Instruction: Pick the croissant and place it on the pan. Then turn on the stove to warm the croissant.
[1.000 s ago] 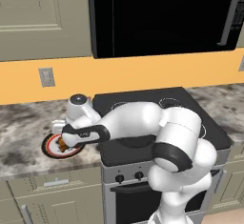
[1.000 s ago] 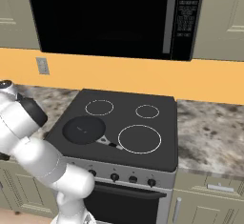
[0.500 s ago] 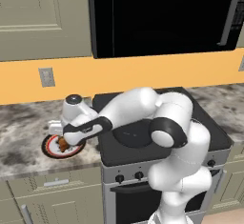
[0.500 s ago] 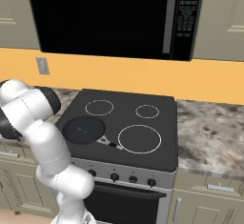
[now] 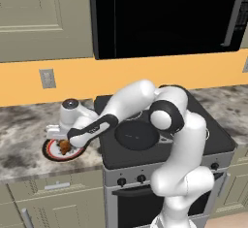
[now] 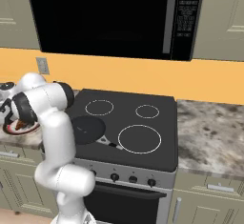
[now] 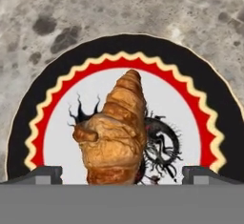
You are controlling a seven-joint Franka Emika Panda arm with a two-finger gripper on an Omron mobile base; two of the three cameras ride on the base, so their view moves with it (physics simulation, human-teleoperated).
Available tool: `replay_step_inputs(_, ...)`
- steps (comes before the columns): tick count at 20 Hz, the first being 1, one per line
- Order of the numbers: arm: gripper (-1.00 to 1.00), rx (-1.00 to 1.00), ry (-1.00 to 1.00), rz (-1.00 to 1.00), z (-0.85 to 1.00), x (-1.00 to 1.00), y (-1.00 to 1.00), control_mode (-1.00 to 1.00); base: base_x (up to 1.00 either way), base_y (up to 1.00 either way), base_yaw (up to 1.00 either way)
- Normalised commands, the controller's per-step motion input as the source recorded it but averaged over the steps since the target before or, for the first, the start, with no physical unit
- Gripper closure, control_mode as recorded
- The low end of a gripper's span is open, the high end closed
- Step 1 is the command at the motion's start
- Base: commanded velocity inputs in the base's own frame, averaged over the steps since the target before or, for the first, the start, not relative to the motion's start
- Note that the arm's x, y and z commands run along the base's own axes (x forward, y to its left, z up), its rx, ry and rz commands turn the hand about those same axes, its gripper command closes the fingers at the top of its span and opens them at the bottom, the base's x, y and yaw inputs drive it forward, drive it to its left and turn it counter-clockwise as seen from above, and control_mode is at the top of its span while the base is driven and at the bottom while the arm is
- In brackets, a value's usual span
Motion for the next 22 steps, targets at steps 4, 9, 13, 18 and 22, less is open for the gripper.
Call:
replay_step_inputs(4,-1.00,-0.02,0.03,0.00,-0.16,0.23,0.19,-1.00,0.00,0.00,0.00)
replay_step_inputs(9,-1.00,-0.04,0.05,0.00,-0.19,0.33,0.15,-1.00,0.00,0.00,0.00)
replay_step_inputs(13,-1.00,-0.04,0.03,0.00,-0.25,0.16,0.00,-1.00,0.00,0.00,0.00)
replay_step_inputs(18,-1.00,-0.04,0.03,0.00,-0.36,0.00,-0.06,-1.00,0.00,0.00,0.00)
replay_step_inputs(22,1.00,-0.03,0.02,0.00,-0.38,0.00,-0.05,-1.00,0.00,0.00,0.00)
